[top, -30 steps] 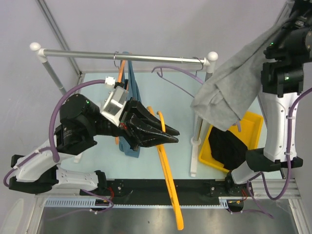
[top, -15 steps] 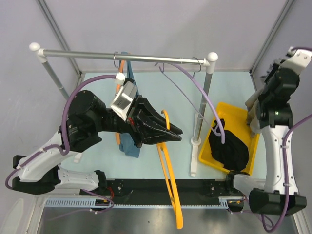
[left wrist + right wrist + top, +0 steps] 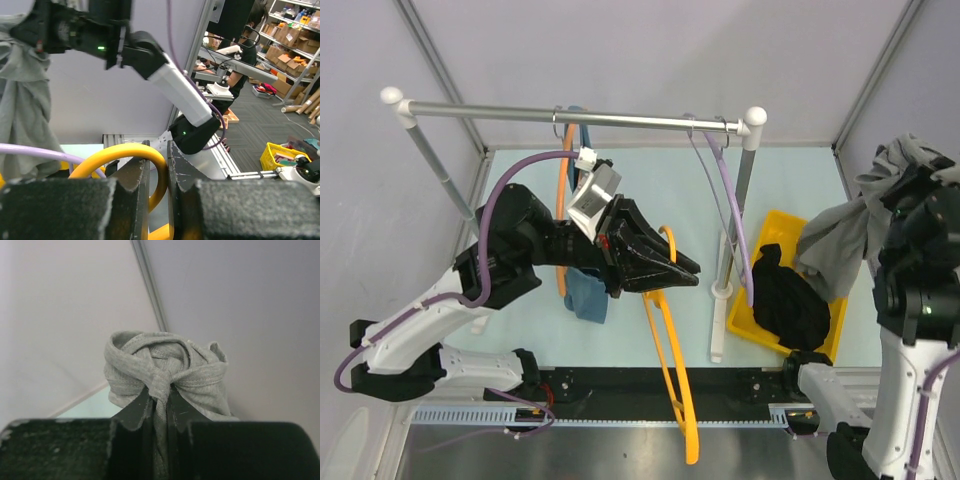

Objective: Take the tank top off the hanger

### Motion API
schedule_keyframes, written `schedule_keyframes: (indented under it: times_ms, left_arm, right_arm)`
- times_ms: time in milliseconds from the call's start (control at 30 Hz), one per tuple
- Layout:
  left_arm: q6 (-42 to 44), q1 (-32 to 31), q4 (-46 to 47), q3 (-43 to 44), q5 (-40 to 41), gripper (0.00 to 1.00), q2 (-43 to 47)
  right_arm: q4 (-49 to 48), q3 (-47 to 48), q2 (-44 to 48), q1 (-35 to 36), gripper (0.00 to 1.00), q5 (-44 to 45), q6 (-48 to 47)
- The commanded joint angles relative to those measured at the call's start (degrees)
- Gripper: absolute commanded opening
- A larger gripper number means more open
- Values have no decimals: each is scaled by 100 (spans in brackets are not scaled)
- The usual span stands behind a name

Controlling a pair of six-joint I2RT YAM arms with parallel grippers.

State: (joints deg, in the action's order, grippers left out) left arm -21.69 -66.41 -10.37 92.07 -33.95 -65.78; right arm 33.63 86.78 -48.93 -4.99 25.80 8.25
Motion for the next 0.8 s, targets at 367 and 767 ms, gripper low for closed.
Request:
schedule_keyframes:
  times_ms: [367, 767]
  left_arm:
    - [-327, 216, 466, -286, -261, 0, 241]
    - [-336, 453, 396, -339, -340, 0, 294]
  right_arm:
    - [1771, -2453, -46, -19, 4, -989, 2830]
    - [1708, -2984, -20, 481, 100, -454, 2621]
